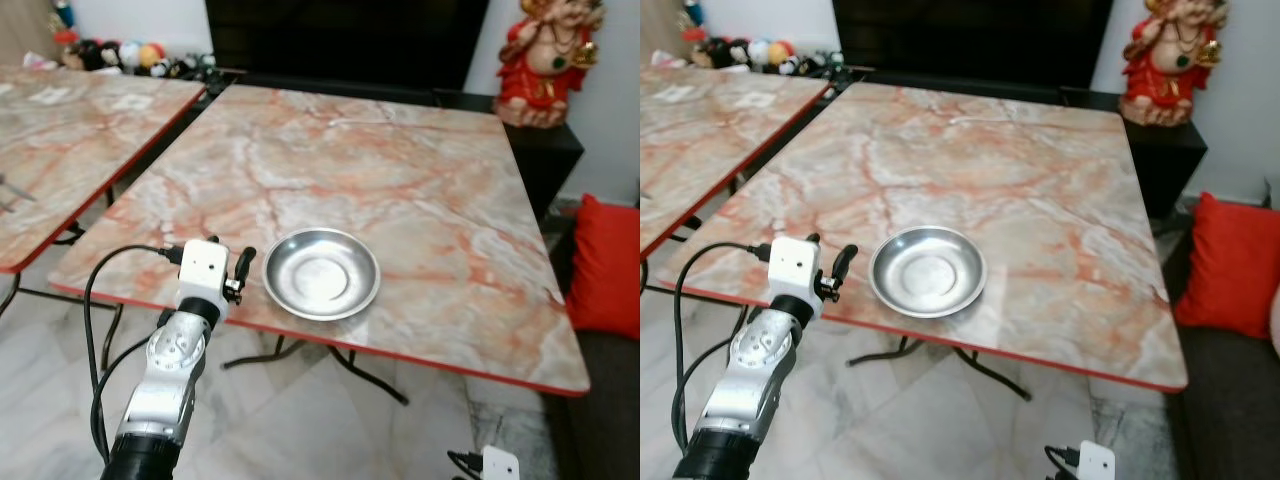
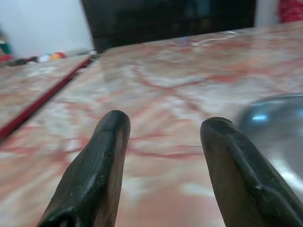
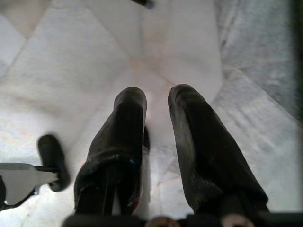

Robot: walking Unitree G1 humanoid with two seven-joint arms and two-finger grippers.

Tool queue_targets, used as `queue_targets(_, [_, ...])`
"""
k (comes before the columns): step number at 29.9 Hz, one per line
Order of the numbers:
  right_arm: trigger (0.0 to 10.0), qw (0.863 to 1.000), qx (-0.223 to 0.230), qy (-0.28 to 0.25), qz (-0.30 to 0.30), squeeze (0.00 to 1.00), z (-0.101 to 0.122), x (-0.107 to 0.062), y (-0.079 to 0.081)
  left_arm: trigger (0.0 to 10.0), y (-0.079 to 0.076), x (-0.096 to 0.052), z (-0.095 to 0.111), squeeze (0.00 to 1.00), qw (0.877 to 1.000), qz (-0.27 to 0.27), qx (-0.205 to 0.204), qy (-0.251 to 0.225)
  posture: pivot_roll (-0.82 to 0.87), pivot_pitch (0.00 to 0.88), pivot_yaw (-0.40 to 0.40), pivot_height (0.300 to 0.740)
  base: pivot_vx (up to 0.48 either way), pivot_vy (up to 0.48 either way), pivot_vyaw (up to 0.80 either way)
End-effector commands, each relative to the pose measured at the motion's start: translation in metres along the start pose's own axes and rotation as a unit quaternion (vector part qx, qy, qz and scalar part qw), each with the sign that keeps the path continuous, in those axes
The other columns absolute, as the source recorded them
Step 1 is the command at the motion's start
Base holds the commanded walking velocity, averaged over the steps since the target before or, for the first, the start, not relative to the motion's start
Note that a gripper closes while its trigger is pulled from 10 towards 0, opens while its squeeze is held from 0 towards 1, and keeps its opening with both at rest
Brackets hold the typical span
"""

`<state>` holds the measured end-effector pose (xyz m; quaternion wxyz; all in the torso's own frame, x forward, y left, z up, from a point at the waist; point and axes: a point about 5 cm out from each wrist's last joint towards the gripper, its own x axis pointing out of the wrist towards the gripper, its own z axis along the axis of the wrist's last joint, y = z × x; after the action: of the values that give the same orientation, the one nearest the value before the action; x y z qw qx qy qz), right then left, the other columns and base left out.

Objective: Setting the table

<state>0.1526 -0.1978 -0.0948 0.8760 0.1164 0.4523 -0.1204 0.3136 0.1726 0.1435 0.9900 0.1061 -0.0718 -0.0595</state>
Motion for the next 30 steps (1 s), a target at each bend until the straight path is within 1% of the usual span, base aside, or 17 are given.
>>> queue_targets(1, [10.0, 1.000, 0.001, -0.001, 0.006, 0.00, -0.0010, 0.0001, 0.0047, 10.0, 0.0056, -0.0024, 0.0016, 0.00, 1.000, 0.010, 0.004, -0.003, 0.10, 0.000, -0.036, 0.740, 0.000, 0.480, 0.00])
queue_targets(16, [10.0, 1.000, 0.003, 0.000, 0.009, 0.00, -0.0019, 0.0000, 0.0053, 10.0, 0.0078, -0.0035, 0.0043, 0.00, 1.000, 0.017, 0.004, -0.003, 0.11, 0.000, -0.036, 0.740, 0.000, 0.480, 0.00])
queue_targets(18, [10.0, 1.000, 0.003, -0.001, 0.009, 0.00, -0.0013, 0.0001, 0.0054, 10.0, 0.0111, -0.0035, 0.0055, 0.00, 1.000, 0.025, 0.006, -0.004, 0.12, 0.000, -0.039, 0.740, 0.000, 0.480, 0.00])
queue_targets(30, [10.0, 1.000, 0.000, -0.002, 0.011, 0.00, 0.0004, 0.0005, 0.0049, 10.0, 0.0149, -0.0057, 0.0053, 0.00, 0.999, 0.033, 0.009, -0.001, 0.12, 0.007, -0.049, 0.740, 0.000, 0.480, 0.00])
